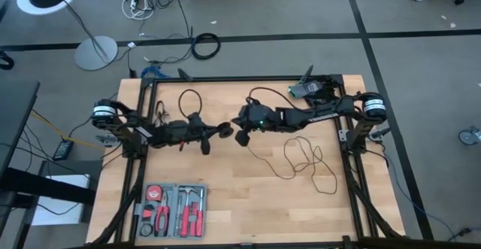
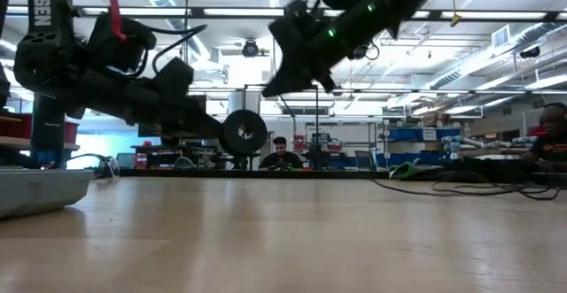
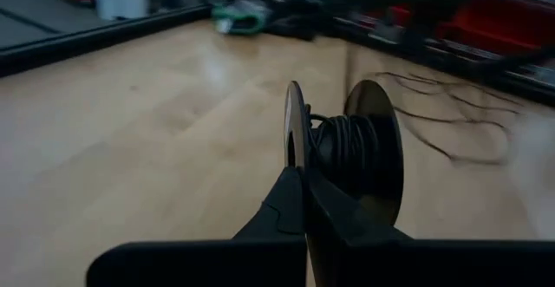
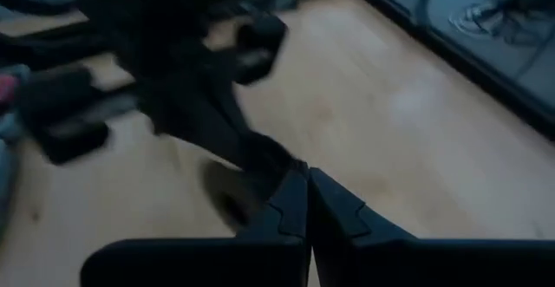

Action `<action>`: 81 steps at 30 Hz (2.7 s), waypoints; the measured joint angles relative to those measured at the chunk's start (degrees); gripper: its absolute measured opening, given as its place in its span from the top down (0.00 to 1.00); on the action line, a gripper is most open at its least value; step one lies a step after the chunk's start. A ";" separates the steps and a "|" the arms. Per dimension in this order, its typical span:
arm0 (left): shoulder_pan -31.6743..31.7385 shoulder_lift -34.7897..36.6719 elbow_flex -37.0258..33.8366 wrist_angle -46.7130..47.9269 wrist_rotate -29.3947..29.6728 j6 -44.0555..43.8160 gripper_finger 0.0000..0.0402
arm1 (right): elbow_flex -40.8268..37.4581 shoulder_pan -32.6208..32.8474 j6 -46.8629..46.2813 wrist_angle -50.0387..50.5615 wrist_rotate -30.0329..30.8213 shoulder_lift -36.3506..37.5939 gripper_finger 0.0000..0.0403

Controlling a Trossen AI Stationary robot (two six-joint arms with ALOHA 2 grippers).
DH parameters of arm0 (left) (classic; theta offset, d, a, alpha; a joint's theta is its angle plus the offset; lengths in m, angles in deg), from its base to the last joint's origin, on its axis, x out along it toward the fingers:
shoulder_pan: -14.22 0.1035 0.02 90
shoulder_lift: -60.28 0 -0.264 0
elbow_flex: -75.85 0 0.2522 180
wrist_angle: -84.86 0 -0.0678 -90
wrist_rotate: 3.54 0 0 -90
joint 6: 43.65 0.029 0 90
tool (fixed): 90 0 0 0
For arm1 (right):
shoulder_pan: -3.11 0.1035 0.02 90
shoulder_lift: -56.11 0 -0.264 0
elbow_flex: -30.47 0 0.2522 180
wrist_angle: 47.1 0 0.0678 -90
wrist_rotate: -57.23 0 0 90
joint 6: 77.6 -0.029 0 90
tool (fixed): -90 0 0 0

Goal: Coil cords
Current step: Coil the black wire on the spool

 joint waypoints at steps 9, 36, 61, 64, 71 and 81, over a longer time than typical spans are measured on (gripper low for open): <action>0.00 -0.02 0.16 -1.91 3.56 -0.24 1.00 | 7.54 0.83 2.51 -1.04 -2.62 -5.79 1.00; 0.02 0.02 -6.16 -18.81 0.94 -5.09 1.00 | 4.05 6.11 0.51 -8.56 5.42 -16.92 0.94; 0.00 0.02 -7.87 -19.99 -0.45 -4.82 1.00 | -18.78 6.31 -4.99 -50.19 1.51 -15.28 0.90; 0.00 0.02 -7.88 -19.84 -0.45 -4.81 1.00 | -18.80 6.32 -5.25 -49.46 0.65 -15.28 0.85; 0.00 0.02 -7.86 -19.79 -0.47 -4.85 1.00 | -18.80 6.27 -6.12 -48.45 1.65 -15.28 0.71; 0.00 0.02 -7.86 -19.72 -0.48 -4.87 1.00 | -18.80 6.16 -5.98 -48.20 1.73 -15.28 0.76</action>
